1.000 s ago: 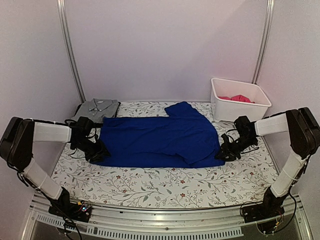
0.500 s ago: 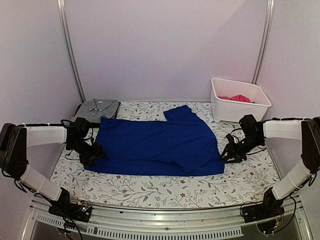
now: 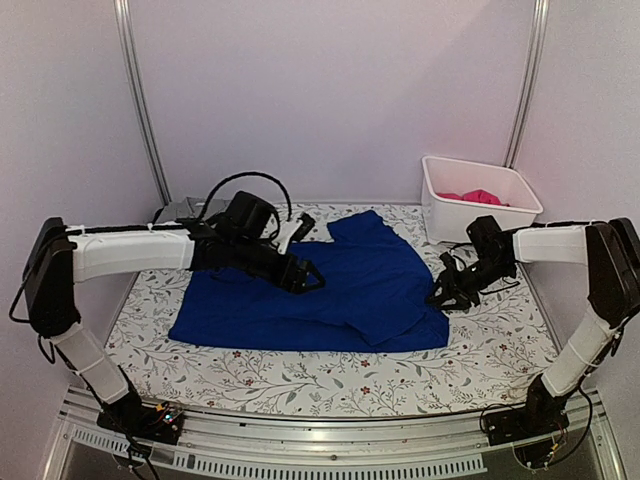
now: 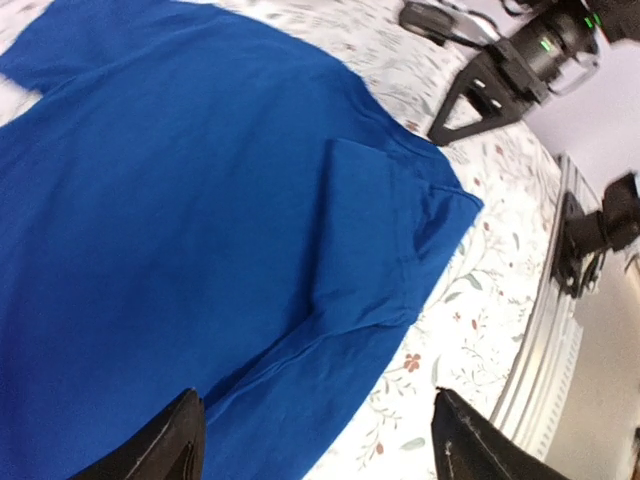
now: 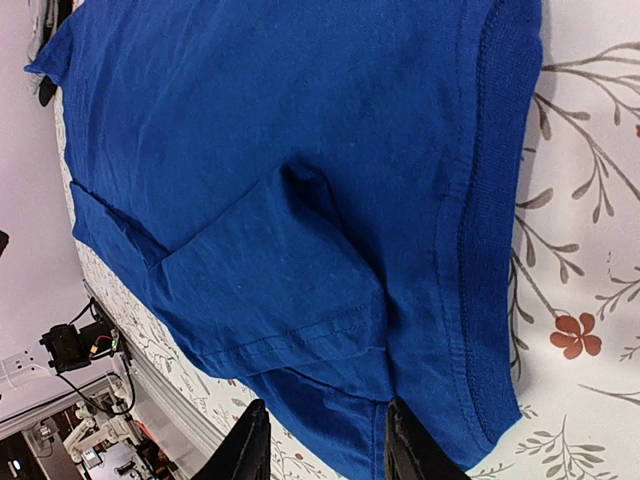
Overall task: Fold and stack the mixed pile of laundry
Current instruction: Move the 1/3-folded T-shirt to the center of the board.
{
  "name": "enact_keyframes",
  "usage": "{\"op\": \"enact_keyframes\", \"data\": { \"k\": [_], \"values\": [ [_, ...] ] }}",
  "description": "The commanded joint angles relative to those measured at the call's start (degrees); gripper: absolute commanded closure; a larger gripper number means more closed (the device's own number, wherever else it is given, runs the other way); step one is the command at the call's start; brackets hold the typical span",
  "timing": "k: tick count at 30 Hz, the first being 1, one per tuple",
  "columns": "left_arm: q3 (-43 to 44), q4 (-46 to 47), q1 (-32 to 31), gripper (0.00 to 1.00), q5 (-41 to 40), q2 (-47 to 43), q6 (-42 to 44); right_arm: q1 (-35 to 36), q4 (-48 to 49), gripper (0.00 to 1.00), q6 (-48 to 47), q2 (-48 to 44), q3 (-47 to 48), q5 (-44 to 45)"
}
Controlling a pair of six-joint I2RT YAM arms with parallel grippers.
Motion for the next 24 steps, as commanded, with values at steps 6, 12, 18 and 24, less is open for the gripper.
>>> {"op": "enact_keyframes", "data": {
  "k": [6, 12, 18, 24],
  "values": [
    [10.12, 6.18, -15.64, 0.29, -1.58, 15.52, 25.4, 1.07, 0.2, 0.61, 0.37, 5.58, 4.04, 1.28],
    [12.86, 4.99, -18.79, 0.29, -4.52, 20.67, 33.13, 1.85, 0.04, 0.6, 0.27, 7.67, 4.19, 2.69],
    [16.44, 2.87, -20.2, 0.28, -7.42, 25.1, 37.65, 3.3, 0.71, 0.6, 0.24, 8.92, 4.11, 2.84],
    [18.11, 3.08, -21.38, 0.29, -13.62, 28.5, 39.92, 3.57, 0.54, 0.62, -0.05, 10.28, 4.53, 3.85]
  ]
}}
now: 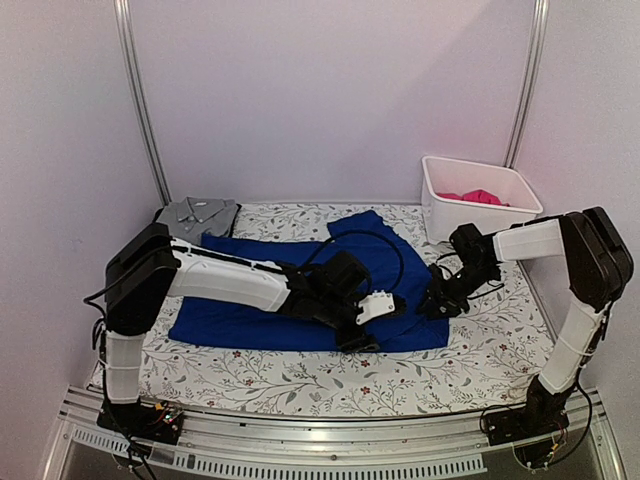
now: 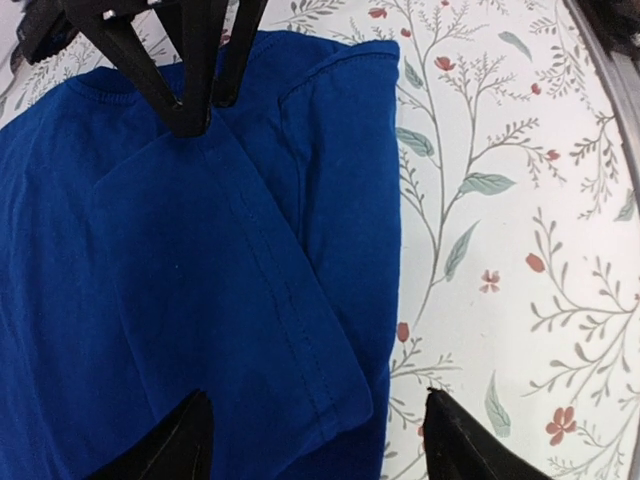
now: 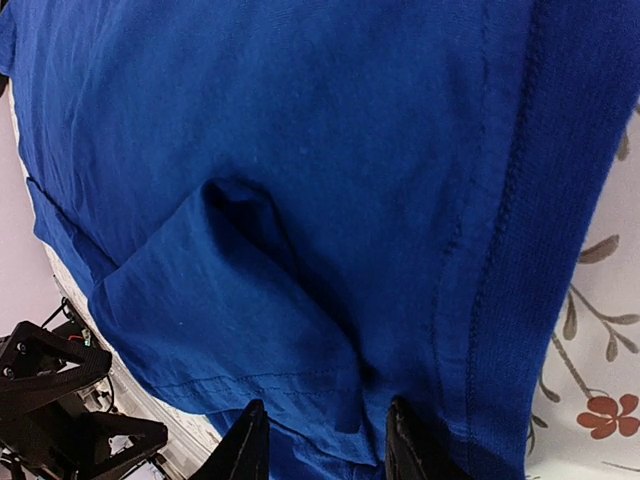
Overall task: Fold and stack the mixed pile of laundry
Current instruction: Move the 1/3-folded T-shirt to the center of the board, then smooth out the 1/3-folded T-shirt at the center of the board.
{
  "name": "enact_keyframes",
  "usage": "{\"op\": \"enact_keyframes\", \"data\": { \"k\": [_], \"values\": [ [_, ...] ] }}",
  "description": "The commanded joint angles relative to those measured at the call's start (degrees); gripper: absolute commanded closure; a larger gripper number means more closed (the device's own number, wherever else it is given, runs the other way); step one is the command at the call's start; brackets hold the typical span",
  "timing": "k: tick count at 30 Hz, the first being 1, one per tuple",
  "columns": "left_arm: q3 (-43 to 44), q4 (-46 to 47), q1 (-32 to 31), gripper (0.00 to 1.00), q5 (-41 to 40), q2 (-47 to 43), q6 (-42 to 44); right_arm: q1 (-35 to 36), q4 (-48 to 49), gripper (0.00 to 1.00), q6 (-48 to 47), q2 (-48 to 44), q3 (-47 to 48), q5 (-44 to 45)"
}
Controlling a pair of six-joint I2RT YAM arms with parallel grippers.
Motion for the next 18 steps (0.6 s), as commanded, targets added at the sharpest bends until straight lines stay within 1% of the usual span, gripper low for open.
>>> {"op": "enact_keyframes", "data": {
  "k": [1, 5, 8, 9, 11, 13, 18],
  "values": [
    [1.73, -0.12, -1.75, 0.3, -6.44, 2.49, 3.6, 0.32, 0.26, 0.64, -0.53, 1.47, 1.33, 1.48],
    [2.86, 0.19, -2.02, 0.37, -10.94, 4.24, 3.89, 0.28, 0.33, 0.71, -0.57, 1.98, 2.05, 0.8],
    [2.56, 1.47, -1.95, 0.43, -14.65, 4.21, 3.84, 0.28, 0.43, 0.8, -0.43, 1.73, 3.12, 0.41],
    [2.53, 1.66, -1.74, 0.45, -15.2, 3.85, 3.4, 0.31, 0.43, 0.83, -0.52, 1.72, 3.41, 0.1],
    [2.04, 2.24, -1.41, 0.5, -15.99, 2.78, 2.58, 0.28, 0.7, 0.93, -0.54, 1.72, 4.2, -0.62],
    [0.9, 3.36, -0.99, 0.55, -15.81, 1.02, 1.68, 0.29, 1.35, 1.0, -0.33, 1.64, 5.06, -1.73],
    [-1.73, 5.44, 0.8, 0.62, -14.33, -2.38, 0.19, 0.32, 2.76, 1.0, 0.98, 1.57, 8.15, -3.79]
  ]
}}
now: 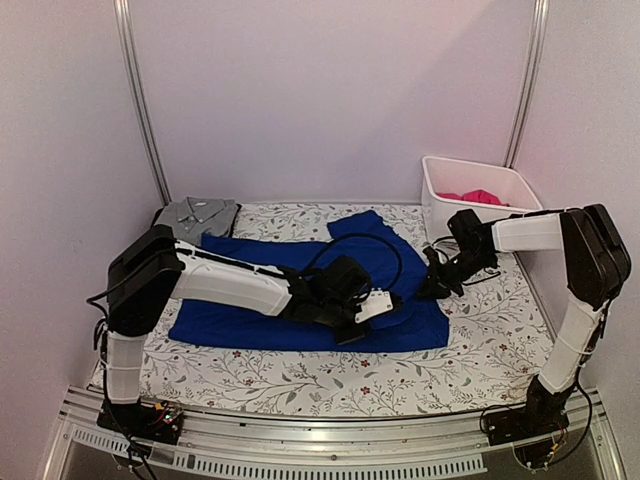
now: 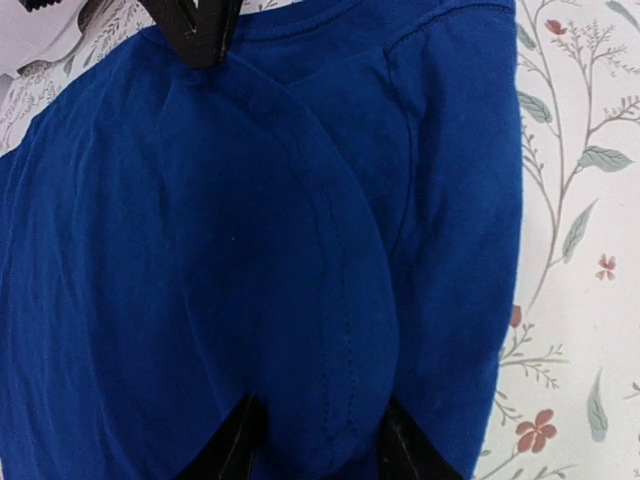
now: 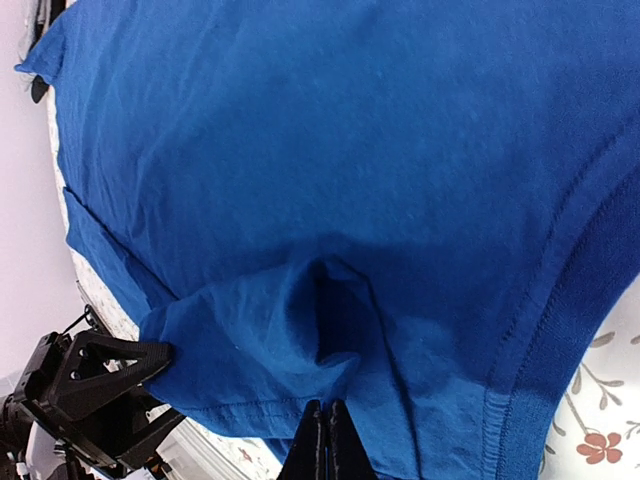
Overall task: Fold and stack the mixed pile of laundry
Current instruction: Smooth out the 1/3-folded T-shirt at the center of the board.
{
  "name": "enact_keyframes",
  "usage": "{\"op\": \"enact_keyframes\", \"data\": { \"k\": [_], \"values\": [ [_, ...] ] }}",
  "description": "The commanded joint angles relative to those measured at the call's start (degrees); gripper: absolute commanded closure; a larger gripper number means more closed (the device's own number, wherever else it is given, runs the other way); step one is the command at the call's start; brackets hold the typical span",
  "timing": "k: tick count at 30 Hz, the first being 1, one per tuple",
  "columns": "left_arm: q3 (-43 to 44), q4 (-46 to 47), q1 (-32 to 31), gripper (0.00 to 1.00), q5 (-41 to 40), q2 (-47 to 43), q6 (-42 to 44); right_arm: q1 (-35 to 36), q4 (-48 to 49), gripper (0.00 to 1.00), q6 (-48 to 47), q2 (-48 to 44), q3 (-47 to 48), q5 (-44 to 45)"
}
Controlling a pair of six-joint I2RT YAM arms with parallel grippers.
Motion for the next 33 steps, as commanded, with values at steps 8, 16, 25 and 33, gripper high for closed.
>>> {"op": "enact_keyframes", "data": {
  "k": [8, 16, 25, 33],
  "values": [
    [-2.61, 4.31, 6.33, 0.65, 0.87, -5.98, -8.47, 0.31, 4.23, 1.0, 2.76, 2.97, 9.66, -4.33],
    [-2.33, 4.03, 11.86, 0.58, -3.21, -3.34, -15.56, 0.54, 7.23, 0.97, 5.94, 8.64, 15.94, -5.8],
    [-3.48, -1.23, 16.57, 0.37, -7.38, -5.61, -25.06, 0.19, 0.65, 0.53, 2.52, 0.63, 13.82, 0.0],
    [-13.73, -1.33, 19.4, 0.26, 9.38, -19.3, -29.29, 3.68, -2.67, 0.57, 2.27, -12.59, -4.07, -2.9]
  ]
}}
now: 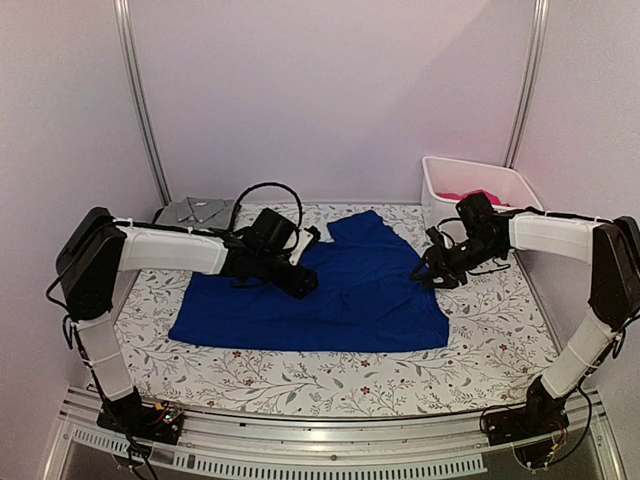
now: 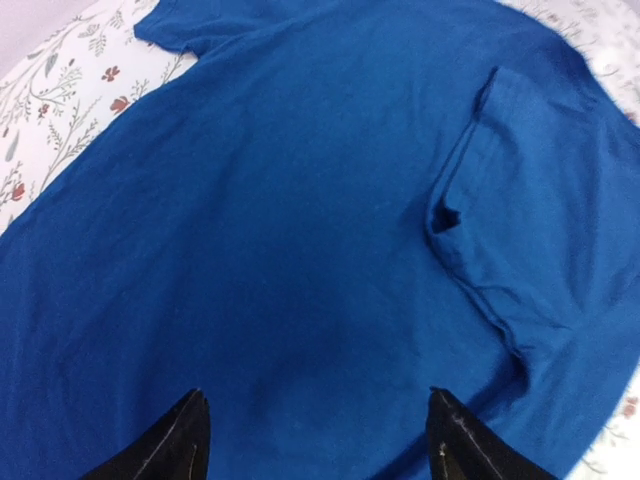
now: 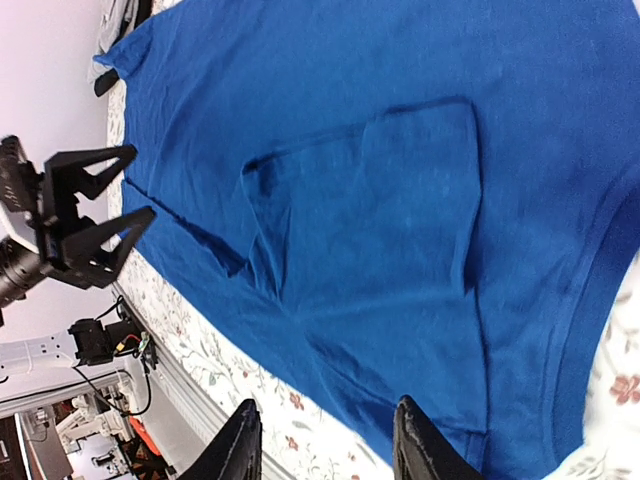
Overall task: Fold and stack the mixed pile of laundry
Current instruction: Smooth out the 1/3-folded T-shirt at the center of the board.
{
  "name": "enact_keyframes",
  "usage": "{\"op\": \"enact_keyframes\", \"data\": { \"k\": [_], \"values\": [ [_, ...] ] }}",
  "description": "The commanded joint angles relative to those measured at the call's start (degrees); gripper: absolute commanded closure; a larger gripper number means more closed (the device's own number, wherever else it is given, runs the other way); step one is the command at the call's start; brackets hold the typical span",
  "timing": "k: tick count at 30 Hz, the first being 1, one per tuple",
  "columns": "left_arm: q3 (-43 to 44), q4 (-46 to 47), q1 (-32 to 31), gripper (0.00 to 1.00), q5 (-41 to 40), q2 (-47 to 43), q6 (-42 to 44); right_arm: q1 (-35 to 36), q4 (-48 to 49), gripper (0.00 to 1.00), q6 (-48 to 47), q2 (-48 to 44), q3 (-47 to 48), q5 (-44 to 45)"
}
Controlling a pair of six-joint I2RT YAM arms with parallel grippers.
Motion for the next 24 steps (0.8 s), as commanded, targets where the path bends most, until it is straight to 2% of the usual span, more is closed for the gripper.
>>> {"op": "enact_keyframes", "data": {
  "k": [1, 7, 14, 20, 24],
  "values": [
    [-4.01, -0.77, 1.17, 0.26, 12.79, -7.77, -3.65, 3.63, -2.38, 0.59, 0.69, -6.24, -8.91, -1.42],
    [-10.64, -1.91, 1.71, 0.26, 21.18, -11.08, -8.56, 5.63, 5.64, 0.64, 7.03, -7.37, -17.72, -3.85],
    [-17.76, -2.26, 6.07, 0.26, 21.02, -14.05, -16.75, 3.43, 6.41, 0.66, 9.38, -1.37, -22.21, 0.63],
    [-20.75, -5.81, 11.92, 0.26, 18.88, -17.63, -19.55, -2.09, 2.43, 0.67, 8.66, -1.53, -21.83, 4.09],
    [-20.97, -9.54, 16.0, 0.26, 19.45, -20.23, -20.61, -1.94, -0.44, 0.66, 5.46, -4.41, -15.32, 2.03]
  ]
}}
